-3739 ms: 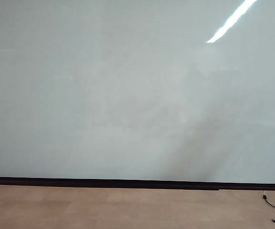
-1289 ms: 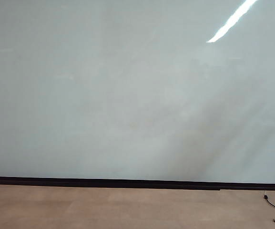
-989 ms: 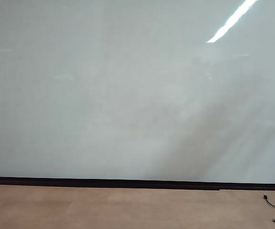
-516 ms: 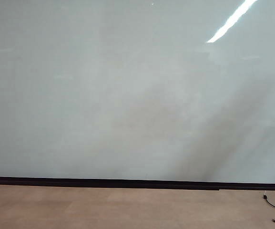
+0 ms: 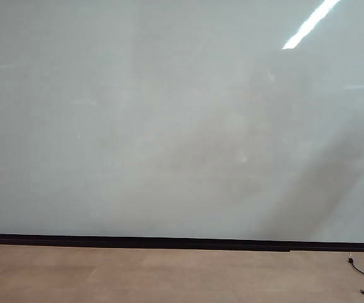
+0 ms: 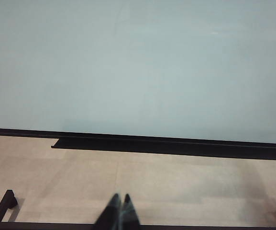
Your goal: Pick up the pen on the shelf to the right of the whiteboard and write the letter Z.
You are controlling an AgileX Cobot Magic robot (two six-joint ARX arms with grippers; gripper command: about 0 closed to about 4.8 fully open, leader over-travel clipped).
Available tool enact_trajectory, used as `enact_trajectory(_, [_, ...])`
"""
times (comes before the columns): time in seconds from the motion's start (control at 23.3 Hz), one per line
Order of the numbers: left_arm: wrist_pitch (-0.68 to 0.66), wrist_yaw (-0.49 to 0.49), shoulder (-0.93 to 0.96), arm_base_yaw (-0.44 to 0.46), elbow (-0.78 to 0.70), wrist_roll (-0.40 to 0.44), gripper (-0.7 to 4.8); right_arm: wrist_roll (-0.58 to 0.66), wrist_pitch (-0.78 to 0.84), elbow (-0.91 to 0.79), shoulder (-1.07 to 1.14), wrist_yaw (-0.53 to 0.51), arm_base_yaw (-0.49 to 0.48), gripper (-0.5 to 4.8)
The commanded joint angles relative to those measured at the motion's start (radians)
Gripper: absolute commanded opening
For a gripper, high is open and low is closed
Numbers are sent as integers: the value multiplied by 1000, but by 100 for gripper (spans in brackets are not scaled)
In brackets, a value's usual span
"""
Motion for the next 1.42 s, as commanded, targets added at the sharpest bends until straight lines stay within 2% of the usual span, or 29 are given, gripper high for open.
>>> enact_trajectory(0.04, [5, 0, 0, 0, 2, 4, -5, 11, 43, 58, 72, -43, -21, 462])
enact_trajectory(0.21, [5, 0, 0, 0, 2, 4, -4, 13, 60, 148, 188, -94, -48, 460])
enact_trajectory(0.34, [5, 0, 0, 0, 2, 4, -4, 12, 60, 195, 240, -149, -67, 435])
enact_trajectory(0.47, [5, 0, 0, 0, 2, 4, -4, 11, 59, 240, 288, -220, -94, 429])
enact_trajectory(0.6, [5, 0, 0, 0, 2, 4, -5, 9, 66, 306, 368, -348, -147, 426])
enact_trajectory(0.69, [5, 0, 0, 0, 2, 4, -5, 8, 84, 322, 401, -379, -157, 426])
enact_trajectory(0.86, [5, 0, 0, 0, 2, 4, -4, 12, 123, 348, 461, -426, -152, 426])
enact_trajectory(1.42, [5, 0, 0, 0, 2, 4, -4, 21, 124, 397, 466, -423, -126, 425])
